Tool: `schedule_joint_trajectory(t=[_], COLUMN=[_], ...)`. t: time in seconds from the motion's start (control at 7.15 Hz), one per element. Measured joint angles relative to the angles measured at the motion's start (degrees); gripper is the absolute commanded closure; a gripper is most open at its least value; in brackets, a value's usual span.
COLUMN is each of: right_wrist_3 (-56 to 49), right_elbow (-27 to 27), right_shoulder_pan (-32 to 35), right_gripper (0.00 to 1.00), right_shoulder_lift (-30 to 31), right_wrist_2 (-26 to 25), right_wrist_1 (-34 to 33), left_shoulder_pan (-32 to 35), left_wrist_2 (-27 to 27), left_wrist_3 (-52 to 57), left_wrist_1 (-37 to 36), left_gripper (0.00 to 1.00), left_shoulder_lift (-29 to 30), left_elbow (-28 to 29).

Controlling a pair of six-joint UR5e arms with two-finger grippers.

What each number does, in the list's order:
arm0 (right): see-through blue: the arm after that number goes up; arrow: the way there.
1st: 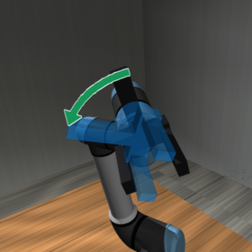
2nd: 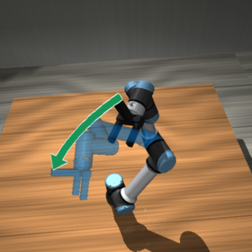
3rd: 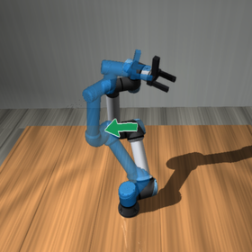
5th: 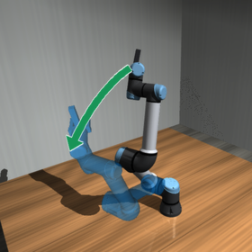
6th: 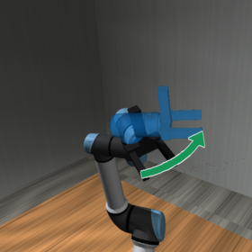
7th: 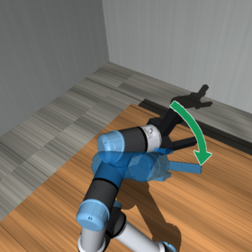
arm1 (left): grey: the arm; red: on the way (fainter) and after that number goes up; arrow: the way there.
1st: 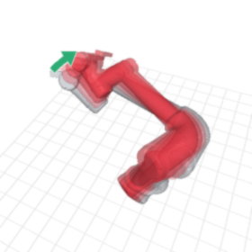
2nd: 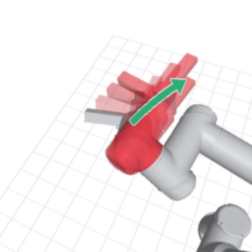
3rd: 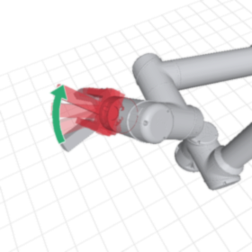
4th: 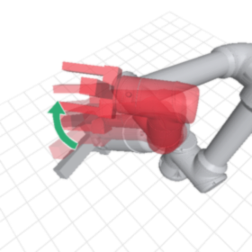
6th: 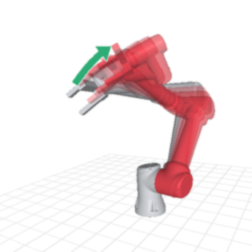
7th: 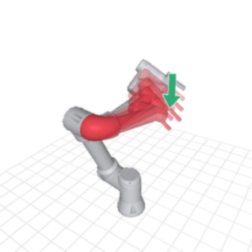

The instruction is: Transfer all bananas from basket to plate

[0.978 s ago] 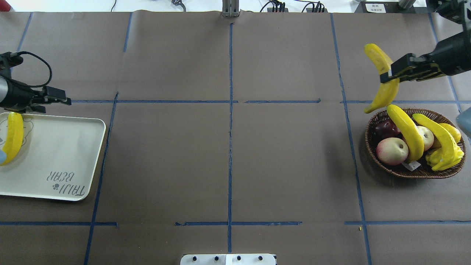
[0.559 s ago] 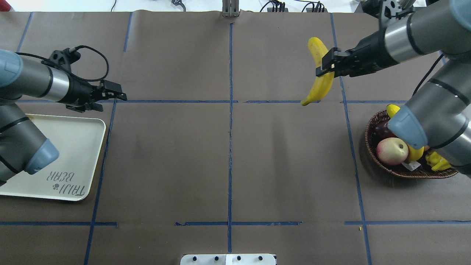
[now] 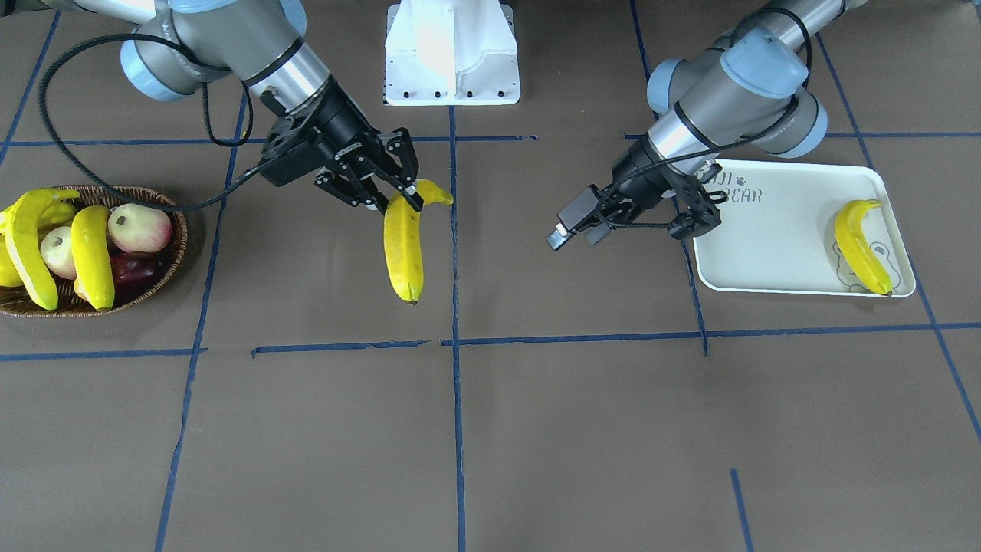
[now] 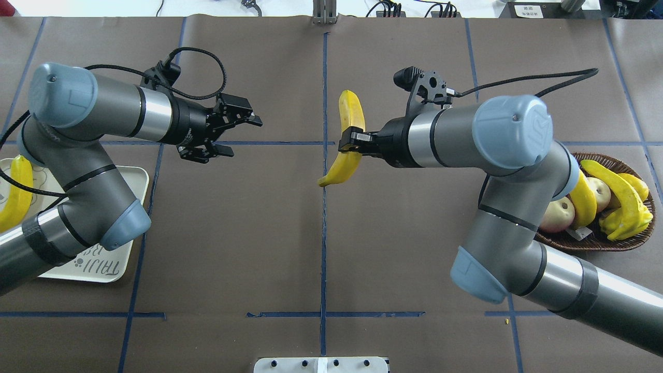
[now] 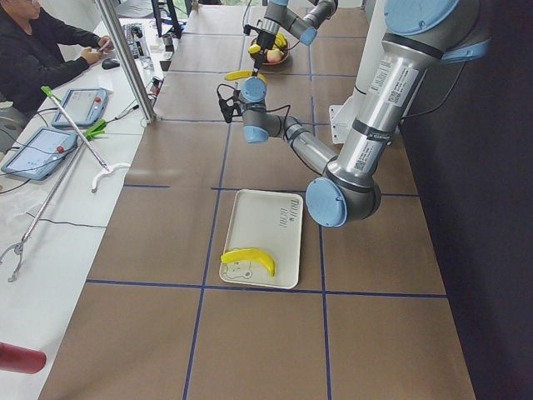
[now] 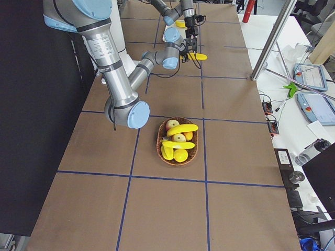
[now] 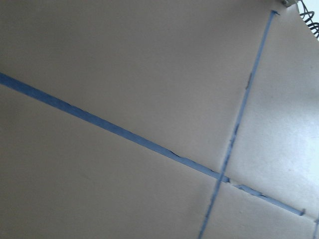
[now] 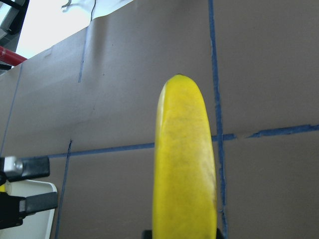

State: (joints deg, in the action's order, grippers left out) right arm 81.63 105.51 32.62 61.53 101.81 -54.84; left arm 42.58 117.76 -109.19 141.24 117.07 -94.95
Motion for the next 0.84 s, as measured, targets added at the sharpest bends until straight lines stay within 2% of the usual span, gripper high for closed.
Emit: schedule_joint_trajectory(t=[0.28, 0.42, 0.56, 0.84], right_wrist_3=[0.45, 0.41, 0.34, 0.22], right_elbow=[-0.10, -0.10, -0.05, 0.51], right_shoulder_pan=[-3.44, -4.31, -4.78, -5.09], right_gripper=[0.99, 0.99, 0.99, 0.99], right_shoulder_lift=[-0.61, -0.89, -1.20, -1.09], right_wrist_2=[-2.06, -2.23, -2.26, -2.07], right_wrist_1=[0.85, 0.83, 0.85, 1.00], left_shoulder_pan=[-1.53, -2.84, -4.49, -6.53], left_wrist_2=[-0.53, -2.62, -5.42, -7.48], left_wrist_3=[-4.36, -5.06, -5.21, -5.03], left_wrist_1=[1.44, 1.54, 1.55, 1.64], left_gripper=[0.01, 0.01, 0.01, 0.01], left_shoulder_lift=[4.57, 6.55, 7.93, 8.54], left_elbow=[0.24, 0.64, 1.26, 2.65])
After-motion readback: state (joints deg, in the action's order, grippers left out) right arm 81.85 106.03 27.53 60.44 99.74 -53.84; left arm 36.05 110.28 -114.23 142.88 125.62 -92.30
